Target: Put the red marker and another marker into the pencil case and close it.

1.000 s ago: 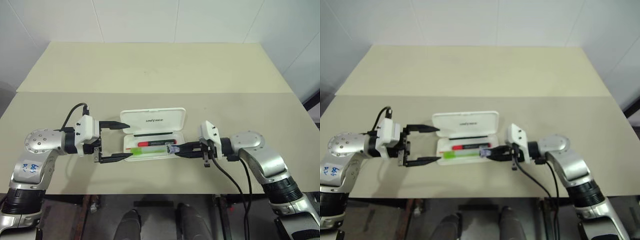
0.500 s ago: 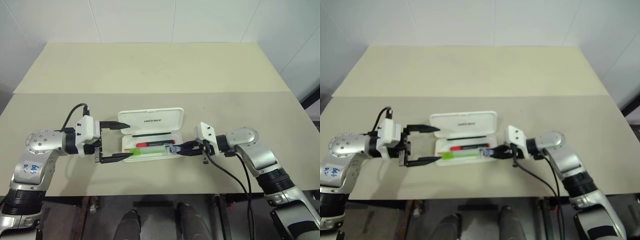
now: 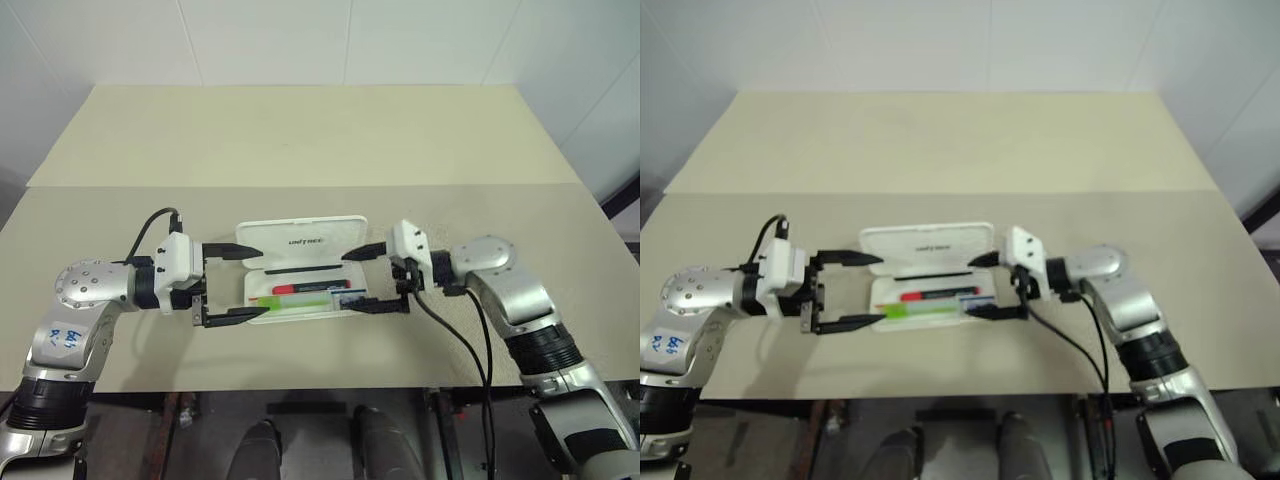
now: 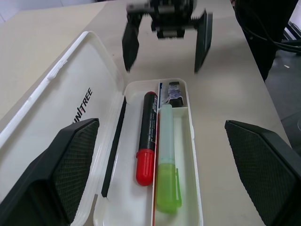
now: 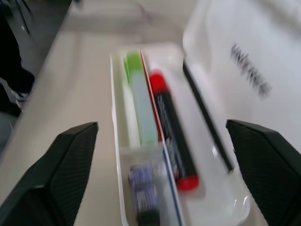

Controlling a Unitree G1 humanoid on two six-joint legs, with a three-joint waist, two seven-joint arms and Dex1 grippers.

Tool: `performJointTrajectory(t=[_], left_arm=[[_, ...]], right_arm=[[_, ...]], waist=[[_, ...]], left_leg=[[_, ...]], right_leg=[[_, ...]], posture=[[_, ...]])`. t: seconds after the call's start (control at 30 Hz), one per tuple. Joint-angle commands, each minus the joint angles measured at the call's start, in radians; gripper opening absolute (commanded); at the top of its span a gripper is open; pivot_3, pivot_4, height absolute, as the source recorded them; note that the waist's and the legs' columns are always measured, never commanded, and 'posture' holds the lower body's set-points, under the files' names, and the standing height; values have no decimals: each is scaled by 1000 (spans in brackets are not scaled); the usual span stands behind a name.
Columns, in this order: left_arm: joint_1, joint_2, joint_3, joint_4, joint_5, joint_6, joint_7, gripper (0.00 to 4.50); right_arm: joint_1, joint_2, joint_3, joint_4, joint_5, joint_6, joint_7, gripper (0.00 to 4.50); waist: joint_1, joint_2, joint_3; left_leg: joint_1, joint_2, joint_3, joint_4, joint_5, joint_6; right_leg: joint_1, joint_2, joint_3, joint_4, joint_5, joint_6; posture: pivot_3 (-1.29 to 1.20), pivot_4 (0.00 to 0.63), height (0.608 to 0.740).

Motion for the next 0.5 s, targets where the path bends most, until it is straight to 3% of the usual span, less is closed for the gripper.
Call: performJointTrajectory(t=[0.03, 0.33, 0.43, 0.5], left_arm=[[-9, 0, 16, -20, -8, -13, 3, 4500], [9, 2, 38, -17, -21, -10, 6, 4500], [2, -9, 45, 12, -25, -14, 9, 3854], [-7, -15, 38, 31, -14, -20, 9, 3194]], right_arm=[[14, -46, -105, -150, 112, 85, -20, 4485], [213, -195, -311, -310, 208, 164, -96, 4485], [250, -234, -350, -301, 192, 144, -116, 4500], [248, -232, -359, -314, 200, 145, -144, 4500]], waist=[[2, 0, 0], [22, 0, 0], [20, 0, 0], [19, 0, 0]], left_leg=[[0, 0, 0, 0, 0, 0], [0, 0, 0, 0, -1, 1], [0, 0, 1, 0, -1, 1], [0, 0, 2, 0, -1, 1]], right_leg=[[0, 0, 0, 0, 0, 0], [0, 0, 0, -2, 0, 0], [0, 0, 0, -3, -1, -2], [0, 0, 0, -3, -1, -3]], posture=[[0, 150, 740], [0, 150, 740], [0, 150, 740], [0, 150, 740]])
